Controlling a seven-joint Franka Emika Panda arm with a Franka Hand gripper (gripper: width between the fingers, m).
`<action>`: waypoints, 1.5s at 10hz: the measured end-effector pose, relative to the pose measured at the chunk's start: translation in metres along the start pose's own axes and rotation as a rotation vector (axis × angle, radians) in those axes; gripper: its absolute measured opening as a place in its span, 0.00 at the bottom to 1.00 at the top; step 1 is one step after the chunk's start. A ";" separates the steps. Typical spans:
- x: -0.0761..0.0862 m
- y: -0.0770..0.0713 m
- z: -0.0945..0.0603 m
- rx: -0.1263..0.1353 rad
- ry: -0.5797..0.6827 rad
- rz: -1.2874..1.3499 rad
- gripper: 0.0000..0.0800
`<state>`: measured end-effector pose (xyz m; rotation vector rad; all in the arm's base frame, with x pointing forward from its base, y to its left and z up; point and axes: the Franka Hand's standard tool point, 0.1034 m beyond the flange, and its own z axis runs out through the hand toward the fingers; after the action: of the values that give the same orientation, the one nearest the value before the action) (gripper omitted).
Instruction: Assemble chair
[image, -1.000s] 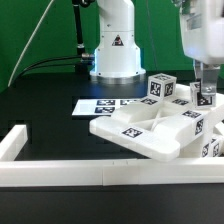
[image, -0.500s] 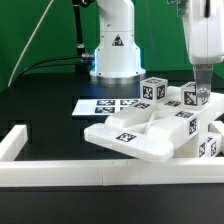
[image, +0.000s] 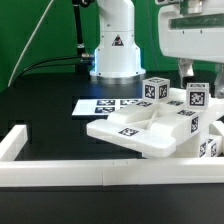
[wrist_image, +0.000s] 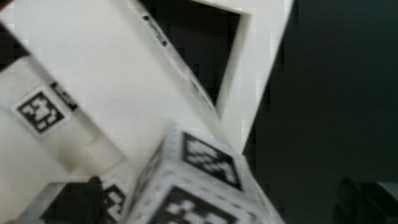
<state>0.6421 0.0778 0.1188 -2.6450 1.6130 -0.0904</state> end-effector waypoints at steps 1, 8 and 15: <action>0.001 0.000 0.000 0.000 0.003 -0.074 0.81; -0.001 -0.002 0.007 -0.011 0.051 -0.635 0.81; 0.001 0.000 0.008 0.014 0.043 0.045 0.35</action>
Offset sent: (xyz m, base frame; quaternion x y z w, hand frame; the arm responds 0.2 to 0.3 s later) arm 0.0000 0.0000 0.0000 0.0000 0.0000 -0.1938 0.9810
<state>0.6433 0.0768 0.1112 -2.6126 1.6778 -0.1574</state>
